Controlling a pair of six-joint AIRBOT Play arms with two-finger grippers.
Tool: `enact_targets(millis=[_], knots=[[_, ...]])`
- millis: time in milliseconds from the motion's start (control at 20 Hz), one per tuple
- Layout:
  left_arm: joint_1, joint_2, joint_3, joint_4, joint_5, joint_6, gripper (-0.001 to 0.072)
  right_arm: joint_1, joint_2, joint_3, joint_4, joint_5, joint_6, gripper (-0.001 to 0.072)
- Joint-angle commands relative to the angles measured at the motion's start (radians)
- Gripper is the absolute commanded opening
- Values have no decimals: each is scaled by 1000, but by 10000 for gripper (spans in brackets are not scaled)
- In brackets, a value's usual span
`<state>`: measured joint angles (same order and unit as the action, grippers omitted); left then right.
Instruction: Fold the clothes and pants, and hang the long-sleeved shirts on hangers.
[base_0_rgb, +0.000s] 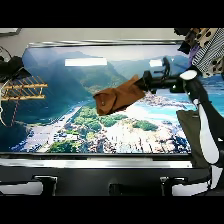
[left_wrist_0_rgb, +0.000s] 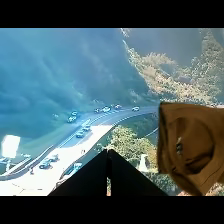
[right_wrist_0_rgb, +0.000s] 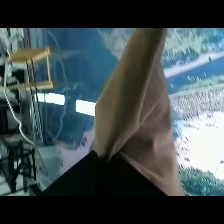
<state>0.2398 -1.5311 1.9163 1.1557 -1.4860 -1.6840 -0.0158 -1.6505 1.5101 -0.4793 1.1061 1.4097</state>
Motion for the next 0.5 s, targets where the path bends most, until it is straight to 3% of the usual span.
enact_targets(millis=[0, 250, 350, 450], knots=[[1, 0, 0, 0, -19, 0, 18, 0, 16, 153, -106, -44, 198, 28], [1, 0, 0, -1, -19, 0, 17, -11, 16, 298, -325, -119, 428, 28], [1, 0, 0, -3, -19, 0, 17, -55, 17, 303, -330, -141, 503, 28], [1, 0, 0, -3, -19, 0, 17, -122, 17, 303, -328, -157, 511, 28]])
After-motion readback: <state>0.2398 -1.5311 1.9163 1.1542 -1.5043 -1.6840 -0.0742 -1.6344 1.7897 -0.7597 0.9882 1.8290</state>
